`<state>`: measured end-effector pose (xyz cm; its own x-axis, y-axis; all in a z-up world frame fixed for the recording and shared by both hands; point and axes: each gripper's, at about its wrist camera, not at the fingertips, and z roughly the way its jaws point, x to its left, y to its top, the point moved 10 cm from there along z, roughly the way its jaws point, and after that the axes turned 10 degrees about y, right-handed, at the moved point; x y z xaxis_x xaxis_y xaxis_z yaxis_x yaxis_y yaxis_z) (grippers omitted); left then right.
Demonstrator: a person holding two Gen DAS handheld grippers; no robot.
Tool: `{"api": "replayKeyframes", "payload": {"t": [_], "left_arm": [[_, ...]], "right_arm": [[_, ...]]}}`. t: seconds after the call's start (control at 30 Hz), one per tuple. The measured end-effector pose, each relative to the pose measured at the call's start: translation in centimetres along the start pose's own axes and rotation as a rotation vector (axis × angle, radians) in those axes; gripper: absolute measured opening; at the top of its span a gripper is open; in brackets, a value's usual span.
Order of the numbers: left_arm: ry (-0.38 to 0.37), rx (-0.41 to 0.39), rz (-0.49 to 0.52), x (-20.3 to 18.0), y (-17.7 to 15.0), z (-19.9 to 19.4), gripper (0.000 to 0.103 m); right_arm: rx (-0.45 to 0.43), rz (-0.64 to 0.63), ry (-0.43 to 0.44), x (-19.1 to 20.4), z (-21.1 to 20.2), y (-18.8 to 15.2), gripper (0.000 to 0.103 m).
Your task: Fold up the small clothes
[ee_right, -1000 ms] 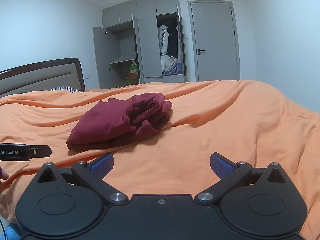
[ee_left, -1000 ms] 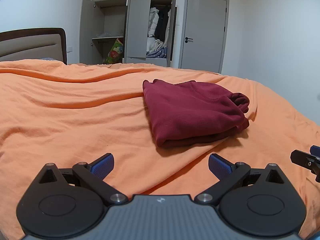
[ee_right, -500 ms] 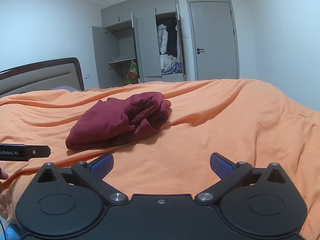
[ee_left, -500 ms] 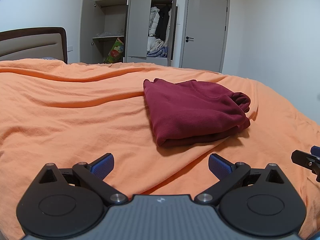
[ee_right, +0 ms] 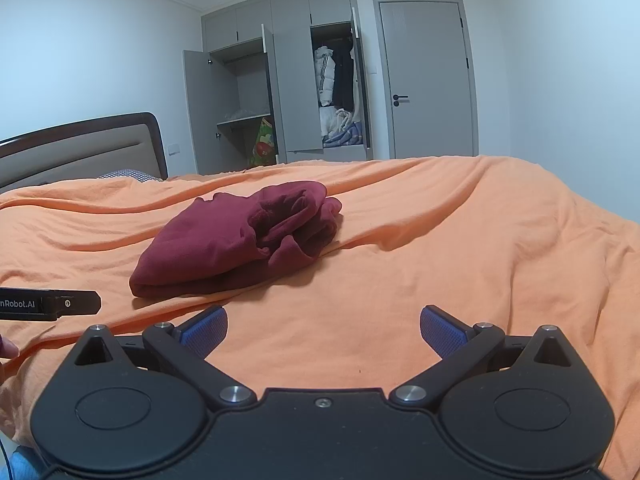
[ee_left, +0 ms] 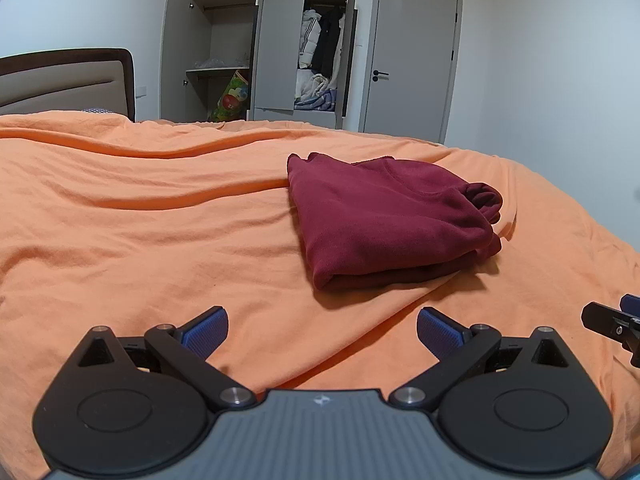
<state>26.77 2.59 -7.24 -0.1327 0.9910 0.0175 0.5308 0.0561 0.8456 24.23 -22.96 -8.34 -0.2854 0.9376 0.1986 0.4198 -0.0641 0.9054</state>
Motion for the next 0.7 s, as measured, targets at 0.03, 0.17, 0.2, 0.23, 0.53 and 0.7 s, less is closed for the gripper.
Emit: {"api": "replayKeyframes", "payload": {"t": [0.03,0.17,0.2,0.23,0.53,0.7], "left_arm": [[-0.001,0.002,-0.001,-0.02,-0.02,0.06,0.103],[-0.002,0.006,-0.002,-0.04,-0.10,0.20,0.103],[-0.002,0.008,-0.003,-0.02,-0.10,0.23,0.103],[0.000,0.013,-0.004,-0.01,-0.13,0.29,0.103],[0.019,0.001,0.018,-0.29,0.20,0.29,0.102],[0.016,0.004,0.018,-0.28,0.18,0.64,0.102]], "right_arm": [[0.001,0.000,0.000,-0.01,0.03,-0.06,0.102],[0.008,0.001,-0.004,-0.11,0.23,-0.36,0.102],[0.009,0.002,-0.005,-0.11,0.28,-0.40,0.102],[0.010,0.001,-0.006,-0.11,0.29,-0.45,0.102],[0.029,-0.001,-0.014,0.04,0.59,-0.48,0.102],[0.036,-0.001,-0.016,0.07,0.82,-0.38,0.102]]}}
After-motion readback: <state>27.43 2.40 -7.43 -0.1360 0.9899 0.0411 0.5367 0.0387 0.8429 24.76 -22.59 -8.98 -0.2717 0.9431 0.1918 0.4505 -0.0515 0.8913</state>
